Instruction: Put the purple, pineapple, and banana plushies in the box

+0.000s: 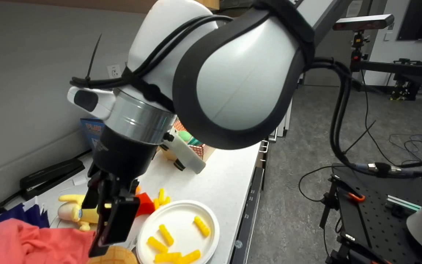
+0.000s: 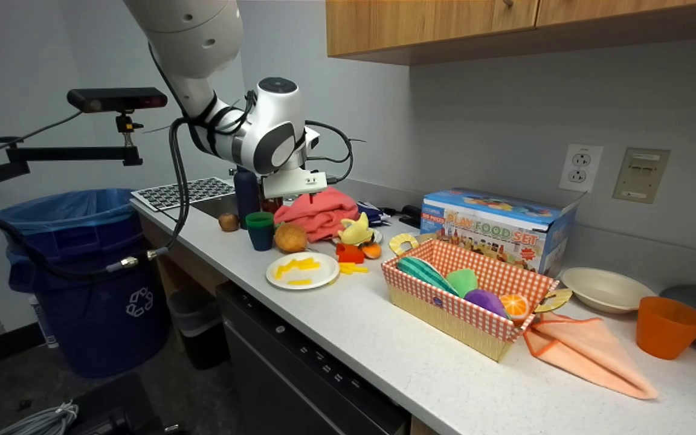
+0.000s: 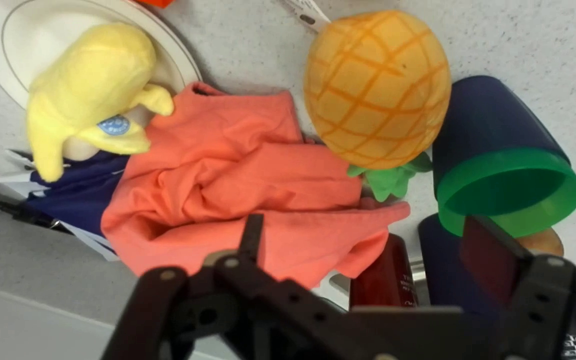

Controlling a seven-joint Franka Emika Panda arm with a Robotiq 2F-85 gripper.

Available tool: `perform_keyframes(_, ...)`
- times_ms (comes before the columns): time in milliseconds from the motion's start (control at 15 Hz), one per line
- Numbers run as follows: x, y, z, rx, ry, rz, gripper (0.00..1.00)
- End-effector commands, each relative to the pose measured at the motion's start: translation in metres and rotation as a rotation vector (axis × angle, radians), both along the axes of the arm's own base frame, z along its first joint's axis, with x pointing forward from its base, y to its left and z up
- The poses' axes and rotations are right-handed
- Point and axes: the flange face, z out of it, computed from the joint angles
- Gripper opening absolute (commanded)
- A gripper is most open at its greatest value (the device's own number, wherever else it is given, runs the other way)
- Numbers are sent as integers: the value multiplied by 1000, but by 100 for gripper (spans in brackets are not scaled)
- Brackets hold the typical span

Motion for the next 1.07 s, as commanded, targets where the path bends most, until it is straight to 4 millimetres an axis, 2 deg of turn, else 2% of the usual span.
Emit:
perform_keyframes(0, 11, 14, -17, -51, 34, 32, 100)
perform_keyframes(600, 22, 44, -68, -132, 125, 80, 100)
perform_keyframes(1000, 30, 51, -91, -163, 160, 93, 100)
